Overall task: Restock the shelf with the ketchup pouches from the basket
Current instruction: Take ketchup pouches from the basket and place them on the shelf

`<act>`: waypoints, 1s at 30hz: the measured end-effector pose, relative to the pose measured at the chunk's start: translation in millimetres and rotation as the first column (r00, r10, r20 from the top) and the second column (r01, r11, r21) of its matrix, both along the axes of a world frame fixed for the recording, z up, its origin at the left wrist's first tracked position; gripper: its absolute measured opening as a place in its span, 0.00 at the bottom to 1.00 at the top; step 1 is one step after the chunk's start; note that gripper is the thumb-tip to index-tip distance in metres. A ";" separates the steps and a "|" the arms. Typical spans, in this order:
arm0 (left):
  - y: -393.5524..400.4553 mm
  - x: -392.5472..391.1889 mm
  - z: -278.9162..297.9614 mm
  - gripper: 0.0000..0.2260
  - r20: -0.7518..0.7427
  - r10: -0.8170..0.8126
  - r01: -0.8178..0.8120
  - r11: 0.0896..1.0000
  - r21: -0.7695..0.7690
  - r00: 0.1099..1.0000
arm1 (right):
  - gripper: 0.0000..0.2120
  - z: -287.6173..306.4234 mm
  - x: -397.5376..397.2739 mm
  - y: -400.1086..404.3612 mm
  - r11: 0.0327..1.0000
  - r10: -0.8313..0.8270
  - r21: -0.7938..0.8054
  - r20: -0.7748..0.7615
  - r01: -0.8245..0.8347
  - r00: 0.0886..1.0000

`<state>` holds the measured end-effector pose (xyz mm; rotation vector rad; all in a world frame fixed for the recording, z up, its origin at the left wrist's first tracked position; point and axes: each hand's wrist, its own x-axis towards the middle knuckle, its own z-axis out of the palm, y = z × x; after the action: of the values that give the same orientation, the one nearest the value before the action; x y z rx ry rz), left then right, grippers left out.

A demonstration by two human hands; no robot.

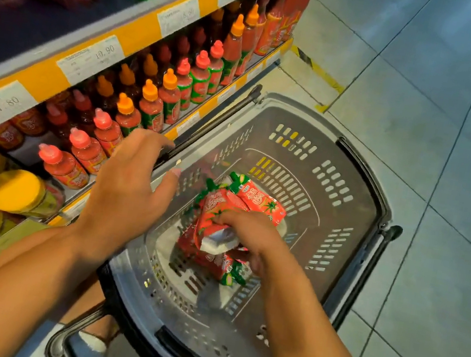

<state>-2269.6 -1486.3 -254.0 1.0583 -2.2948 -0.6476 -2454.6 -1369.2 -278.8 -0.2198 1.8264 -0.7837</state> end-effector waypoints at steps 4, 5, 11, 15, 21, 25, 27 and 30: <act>14.6 -9.3 3.8 0.10 -0.140 -0.108 0.110 0.994 0.002 0.984 | 0.08 16.8 20.0 3.1 0.908 -0.306 -0.257 0.133 0.331 0.943; 20.0 -13.6 3.4 0.11 -0.172 -0.102 0.116 0.991 0.071 0.980 | 0.10 22.6 24.7 2.5 0.875 -0.335 -0.307 0.175 0.375 0.926; 19.7 -43.1 9.5 0.18 -0.294 0.197 0.087 0.677 0.731 0.935 | 0.16 29.2 33.1 7.0 0.751 -0.352 -0.476 0.299 0.458 0.887; 13.5 -61.2 16.7 0.09 -0.387 0.171 0.250 0.523 0.815 0.906 | 0.18 21.0 35.6 17.1 0.786 -0.264 -0.520 0.208 0.335 0.942; 6.1 -59.1 29.0 0.10 -0.448 0.215 0.297 0.499 0.814 0.868 | 0.18 30.3 17.2 15.4 0.841 -0.031 -0.532 0.128 0.095 0.991; 2.2 -47.9 34.6 0.13 -0.487 0.240 0.244 0.635 0.733 0.840 | 0.17 33.2 10.6 -0.4 0.845 0.128 -0.532 0.097 -0.057 0.987; -3.5 -38.3 38.8 0.12 -0.506 0.262 0.219 0.675 0.705 0.822 | 0.16 30.8 7.4 -5.3 0.847 0.182 -0.527 0.160 -0.072 0.970; -17.1 -21.7 52.3 0.14 -0.503 0.284 0.136 0.753 0.644 0.816 | 0.17 23.2 3.0 -9.6 0.857 0.171 -0.516 0.297 0.007 0.939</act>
<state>-2291.2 -1503.5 -201.7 1.0365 -1.4772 -1.5845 -2451.6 -1378.8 -255.5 -0.4765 1.2509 -1.1623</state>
